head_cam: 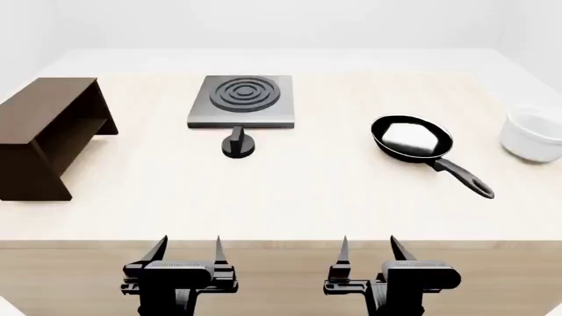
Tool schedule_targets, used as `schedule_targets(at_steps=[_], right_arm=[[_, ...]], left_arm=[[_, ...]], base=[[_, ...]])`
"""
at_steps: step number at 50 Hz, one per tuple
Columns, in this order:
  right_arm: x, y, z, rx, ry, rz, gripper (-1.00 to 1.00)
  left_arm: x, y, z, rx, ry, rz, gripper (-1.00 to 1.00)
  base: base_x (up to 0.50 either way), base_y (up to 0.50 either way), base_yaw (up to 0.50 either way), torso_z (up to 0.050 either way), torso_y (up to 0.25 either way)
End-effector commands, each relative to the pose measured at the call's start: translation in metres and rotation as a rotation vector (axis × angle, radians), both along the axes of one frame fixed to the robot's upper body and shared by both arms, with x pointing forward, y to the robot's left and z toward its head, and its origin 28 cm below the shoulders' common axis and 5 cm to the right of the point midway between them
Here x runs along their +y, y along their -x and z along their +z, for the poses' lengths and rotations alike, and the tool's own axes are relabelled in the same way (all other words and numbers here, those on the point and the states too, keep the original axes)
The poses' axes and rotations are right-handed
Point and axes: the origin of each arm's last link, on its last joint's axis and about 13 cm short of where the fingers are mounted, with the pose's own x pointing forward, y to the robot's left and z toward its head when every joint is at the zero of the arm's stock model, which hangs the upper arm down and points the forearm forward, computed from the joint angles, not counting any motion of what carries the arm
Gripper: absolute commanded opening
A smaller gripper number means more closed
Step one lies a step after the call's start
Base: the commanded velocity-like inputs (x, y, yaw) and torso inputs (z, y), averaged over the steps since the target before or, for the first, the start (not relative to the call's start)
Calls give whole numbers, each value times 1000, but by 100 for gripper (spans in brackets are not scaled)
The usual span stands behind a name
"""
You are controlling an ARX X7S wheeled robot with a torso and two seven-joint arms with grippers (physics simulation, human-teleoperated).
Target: Turn on the stove and put the frying pan on it.
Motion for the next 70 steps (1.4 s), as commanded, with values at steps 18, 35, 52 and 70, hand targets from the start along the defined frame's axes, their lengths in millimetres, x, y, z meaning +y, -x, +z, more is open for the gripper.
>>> schedule_targets(at_steps=[18,35,52,70], right_arm=[[1,4,-2,-39,-40,78,100],[-8,-4,48,-79,0,-26,100],[-13,-2,68,-131,-15,-30,100],[-16,-2,69,-139,-48,-22,100]], left_arm=[[1,0,0,7,-32,12,100],[10,-12,53,-46,-32,69,100],[13,-11,71,-84,-30,82,100],[15,-12,68,-77,-34,88,100]], base=[[0,0,0,0,0],[0,0,0,0,0],[16,0,0,0,0],[491,0,0,0,0]])
